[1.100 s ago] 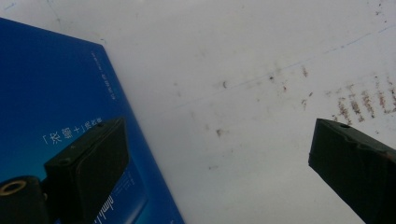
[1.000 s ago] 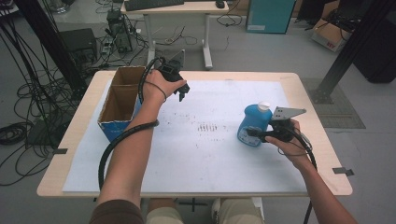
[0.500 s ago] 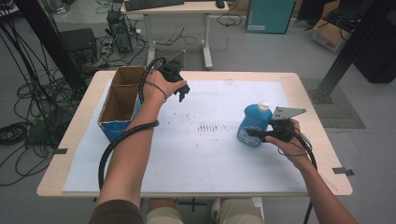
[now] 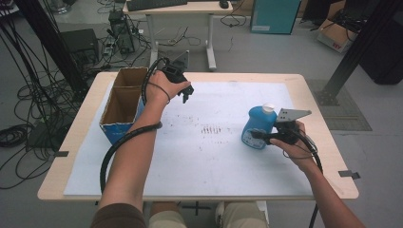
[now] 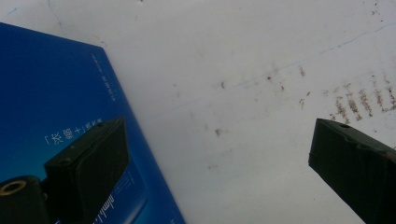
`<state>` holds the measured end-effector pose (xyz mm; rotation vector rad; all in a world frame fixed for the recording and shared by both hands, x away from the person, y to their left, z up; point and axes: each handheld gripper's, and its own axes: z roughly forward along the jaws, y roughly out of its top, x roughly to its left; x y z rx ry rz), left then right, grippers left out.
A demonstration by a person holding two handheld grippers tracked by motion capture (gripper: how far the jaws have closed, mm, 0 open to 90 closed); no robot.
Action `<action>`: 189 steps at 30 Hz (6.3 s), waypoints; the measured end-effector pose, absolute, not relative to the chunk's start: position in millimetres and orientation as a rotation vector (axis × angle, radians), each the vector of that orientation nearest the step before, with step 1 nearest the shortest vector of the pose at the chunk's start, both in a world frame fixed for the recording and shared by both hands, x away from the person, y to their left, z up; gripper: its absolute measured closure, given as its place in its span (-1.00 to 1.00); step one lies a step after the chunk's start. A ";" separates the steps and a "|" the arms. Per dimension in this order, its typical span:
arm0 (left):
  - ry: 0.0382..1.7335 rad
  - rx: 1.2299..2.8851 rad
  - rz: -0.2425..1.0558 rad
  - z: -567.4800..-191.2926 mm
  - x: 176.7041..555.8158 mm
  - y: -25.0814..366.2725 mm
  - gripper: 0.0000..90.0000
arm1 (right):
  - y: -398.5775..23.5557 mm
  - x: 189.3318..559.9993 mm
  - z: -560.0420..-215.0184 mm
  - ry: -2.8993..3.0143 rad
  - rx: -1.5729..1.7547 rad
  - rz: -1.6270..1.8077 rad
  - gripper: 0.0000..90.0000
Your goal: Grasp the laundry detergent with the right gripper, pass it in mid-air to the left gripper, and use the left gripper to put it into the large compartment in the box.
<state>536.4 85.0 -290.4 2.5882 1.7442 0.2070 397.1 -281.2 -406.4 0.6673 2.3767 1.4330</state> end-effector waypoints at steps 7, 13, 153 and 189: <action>1.741 2.589 0.207 -289.0 536.2 84.6 -0.87 | -281.2 397.0 -406.4 2.375 0.669 1.433 -0.03; 1.746 2.584 0.206 -289.3 535.6 83.7 -0.87 | -281.0 396.7 -406.3 2.374 0.670 1.432 -0.02; 0.543 2.961 0.097 -168.8 459.7 85.3 -0.88 | -66.4 465.8 -331.3 2.662 0.333 1.537 -0.03; 0.384 3.044 -0.004 -188.5 439.4 66.6 -0.89 | -50.6 439.0 -319.8 2.656 0.074 1.591 -0.03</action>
